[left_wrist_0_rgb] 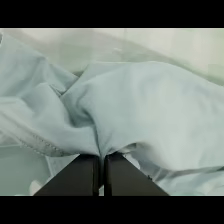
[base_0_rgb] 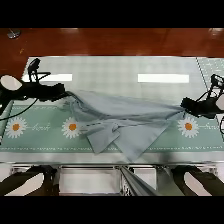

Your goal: Fold the shirts.

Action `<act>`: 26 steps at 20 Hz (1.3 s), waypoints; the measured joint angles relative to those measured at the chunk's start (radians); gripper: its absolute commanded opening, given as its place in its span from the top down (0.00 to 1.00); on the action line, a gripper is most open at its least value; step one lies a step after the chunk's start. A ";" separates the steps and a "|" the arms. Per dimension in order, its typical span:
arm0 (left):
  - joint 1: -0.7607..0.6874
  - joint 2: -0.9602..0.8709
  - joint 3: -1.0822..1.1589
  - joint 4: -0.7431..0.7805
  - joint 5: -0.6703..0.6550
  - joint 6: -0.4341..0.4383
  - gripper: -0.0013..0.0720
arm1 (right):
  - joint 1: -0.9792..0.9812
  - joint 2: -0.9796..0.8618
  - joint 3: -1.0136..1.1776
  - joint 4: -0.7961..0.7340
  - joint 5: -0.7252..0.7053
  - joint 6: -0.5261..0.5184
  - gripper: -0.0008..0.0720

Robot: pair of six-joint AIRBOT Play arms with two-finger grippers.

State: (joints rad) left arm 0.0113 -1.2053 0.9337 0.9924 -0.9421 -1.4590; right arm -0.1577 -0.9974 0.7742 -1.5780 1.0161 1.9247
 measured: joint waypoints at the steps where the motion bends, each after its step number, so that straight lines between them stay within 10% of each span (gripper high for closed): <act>1: 0.000 -0.022 0.014 -0.016 -0.008 0.001 0.14 | -0.036 -0.028 0.006 0.031 -0.005 -0.018 0.51; 2: -0.001 -0.037 0.027 -0.029 -0.023 0.004 0.03 | -0.074 -0.051 0.012 0.066 -0.009 -0.043 0.17; 3: 0.002 -0.047 0.041 -0.034 -0.038 0.005 0.03 | -0.109 -0.068 0.017 0.106 -0.009 -0.072 0.12; 10: 0.209 0.052 0.064 0.132 -0.235 0.032 0.03 | -0.416 -0.045 0.038 0.224 0.124 -0.306 0.12; 15: 0.342 0.187 -0.253 -0.050 -0.227 0.106 0.03 | -0.541 0.083 -0.156 0.452 0.065 -0.443 0.12; 26: 0.052 0.175 -0.592 -0.475 0.018 0.256 0.03 | -0.569 0.134 -0.286 0.746 0.068 -0.603 0.13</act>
State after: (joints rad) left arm 0.0631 -1.0306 0.3420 0.5175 -0.9237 -1.2026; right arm -0.7265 -0.8635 0.4877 -0.8322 1.0836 1.3216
